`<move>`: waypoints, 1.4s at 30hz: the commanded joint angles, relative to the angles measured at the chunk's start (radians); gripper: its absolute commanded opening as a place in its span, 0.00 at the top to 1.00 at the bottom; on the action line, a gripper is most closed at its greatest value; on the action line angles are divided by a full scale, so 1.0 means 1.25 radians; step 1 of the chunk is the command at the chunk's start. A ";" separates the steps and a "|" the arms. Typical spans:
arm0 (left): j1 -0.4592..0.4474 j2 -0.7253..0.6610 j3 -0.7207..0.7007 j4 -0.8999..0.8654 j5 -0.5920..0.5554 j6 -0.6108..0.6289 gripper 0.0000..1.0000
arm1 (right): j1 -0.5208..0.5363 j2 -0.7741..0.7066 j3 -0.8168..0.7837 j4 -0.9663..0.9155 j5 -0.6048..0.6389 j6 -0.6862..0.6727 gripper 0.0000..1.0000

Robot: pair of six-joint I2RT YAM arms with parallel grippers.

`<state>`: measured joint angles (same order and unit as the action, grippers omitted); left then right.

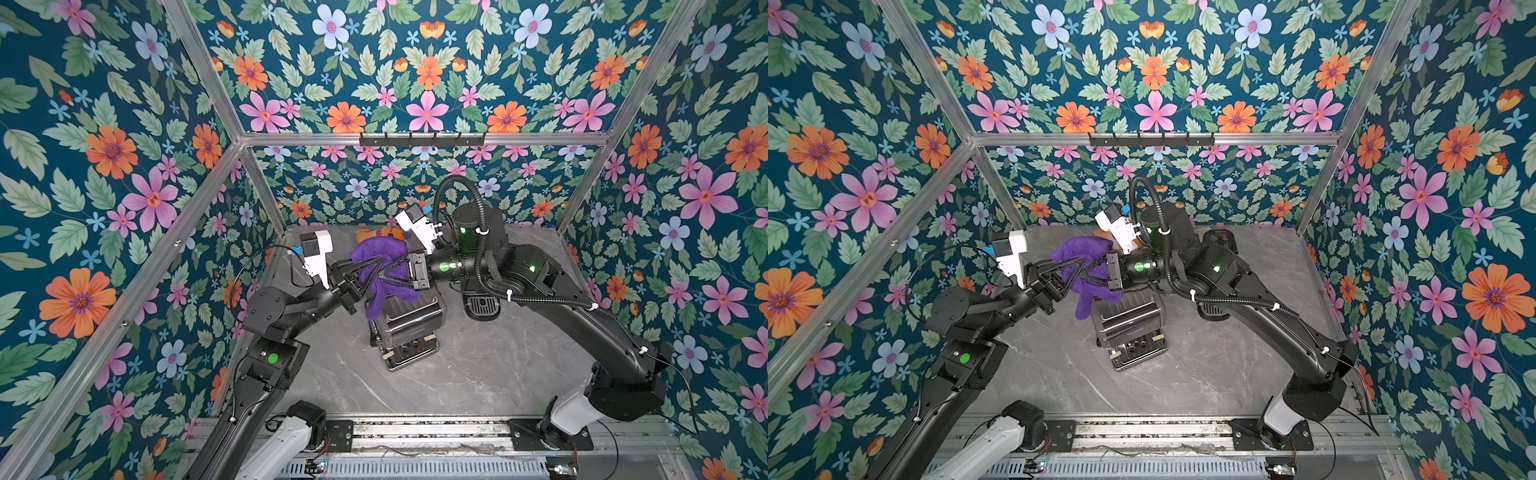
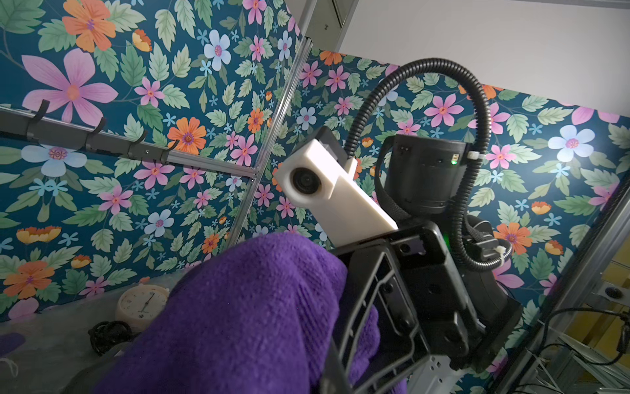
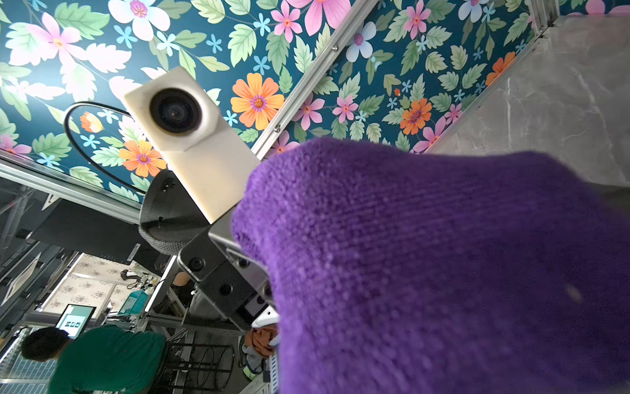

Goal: Wipe the surface of a coffee machine
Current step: Adjust the cleaning item, then wipe the dirt from the surface of the coffee machine.

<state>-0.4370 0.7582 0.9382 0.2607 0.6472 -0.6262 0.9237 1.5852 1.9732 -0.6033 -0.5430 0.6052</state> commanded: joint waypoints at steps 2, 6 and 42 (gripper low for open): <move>0.003 -0.014 -0.007 -0.051 -0.073 0.032 1.00 | 0.000 -0.025 0.000 -0.019 0.031 -0.027 0.81; 0.004 -0.024 -0.014 -0.072 -0.094 0.039 1.00 | -0.001 -0.045 -0.013 -0.028 0.072 -0.041 0.69; 0.003 -0.036 0.035 -0.637 -0.381 -0.027 1.00 | -0.027 -0.020 -0.079 -0.263 0.316 -0.102 0.50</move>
<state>-0.4324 0.7040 0.9878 -0.5541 0.1486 -0.6548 0.8898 1.5463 1.8832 -0.8700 -0.1368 0.4911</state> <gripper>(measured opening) 0.112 0.502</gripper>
